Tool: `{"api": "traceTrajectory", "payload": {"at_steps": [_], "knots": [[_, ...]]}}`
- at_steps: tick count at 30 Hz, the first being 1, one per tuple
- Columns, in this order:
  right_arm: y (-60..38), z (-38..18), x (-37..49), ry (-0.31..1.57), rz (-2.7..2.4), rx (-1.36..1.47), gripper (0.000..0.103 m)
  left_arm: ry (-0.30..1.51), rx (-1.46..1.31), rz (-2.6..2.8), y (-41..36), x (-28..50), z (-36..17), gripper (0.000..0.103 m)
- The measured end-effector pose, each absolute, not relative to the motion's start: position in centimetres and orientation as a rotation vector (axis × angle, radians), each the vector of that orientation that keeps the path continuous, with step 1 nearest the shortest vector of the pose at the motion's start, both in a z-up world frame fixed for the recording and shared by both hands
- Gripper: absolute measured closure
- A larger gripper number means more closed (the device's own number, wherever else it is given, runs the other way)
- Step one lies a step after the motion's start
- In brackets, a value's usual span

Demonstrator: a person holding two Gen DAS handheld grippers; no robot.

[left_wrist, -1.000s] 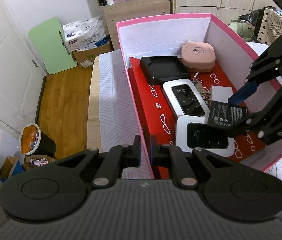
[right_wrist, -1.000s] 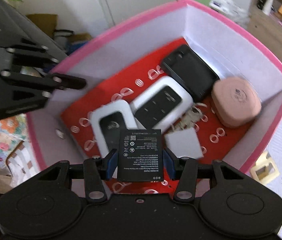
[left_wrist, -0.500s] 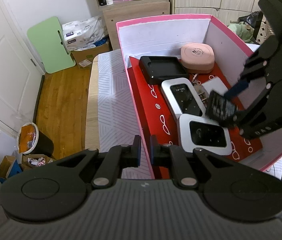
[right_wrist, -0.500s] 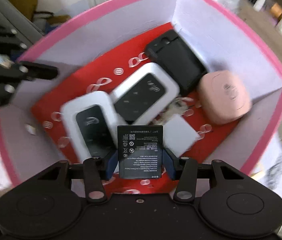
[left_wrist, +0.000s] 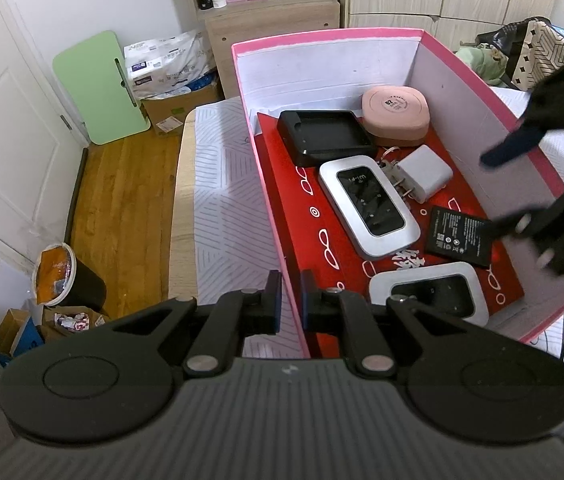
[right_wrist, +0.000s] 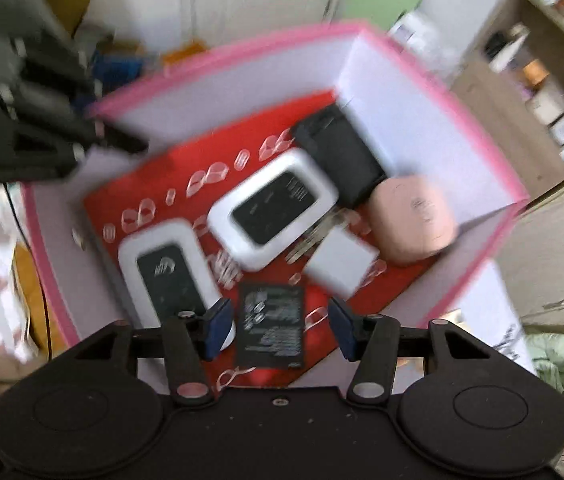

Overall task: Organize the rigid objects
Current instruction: 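Move the right tool back to the table over the yellow starfish, then grasp the yellow starfish with the right tool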

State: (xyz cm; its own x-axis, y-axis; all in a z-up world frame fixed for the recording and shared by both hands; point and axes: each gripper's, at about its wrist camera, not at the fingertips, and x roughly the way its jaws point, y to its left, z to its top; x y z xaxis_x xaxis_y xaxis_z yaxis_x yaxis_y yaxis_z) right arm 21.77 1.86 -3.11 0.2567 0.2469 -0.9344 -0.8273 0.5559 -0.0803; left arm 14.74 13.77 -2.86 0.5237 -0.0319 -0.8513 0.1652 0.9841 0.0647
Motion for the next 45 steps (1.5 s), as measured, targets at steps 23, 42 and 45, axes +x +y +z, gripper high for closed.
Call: {"api": "traceTrajectory", "payload": {"at_steps": [23,42,45], "knots": [[-14.1,-6.6,17.9,0.744,0.737,-0.213,0.047,1.018,0.135,-0.084,13.5,15.0,-2.8,0.094],[-11.3,-12.9,21.9,0.743,0.671,-0.213,0.042,1.008,0.113,-0.095,13.8,14.9,-2.8,0.094],[-11.2,-12.6,21.4,0.727,0.683,-0.246,0.043,1.008,0.114,-0.094,13.8,14.9,-2.8,0.094]]}}
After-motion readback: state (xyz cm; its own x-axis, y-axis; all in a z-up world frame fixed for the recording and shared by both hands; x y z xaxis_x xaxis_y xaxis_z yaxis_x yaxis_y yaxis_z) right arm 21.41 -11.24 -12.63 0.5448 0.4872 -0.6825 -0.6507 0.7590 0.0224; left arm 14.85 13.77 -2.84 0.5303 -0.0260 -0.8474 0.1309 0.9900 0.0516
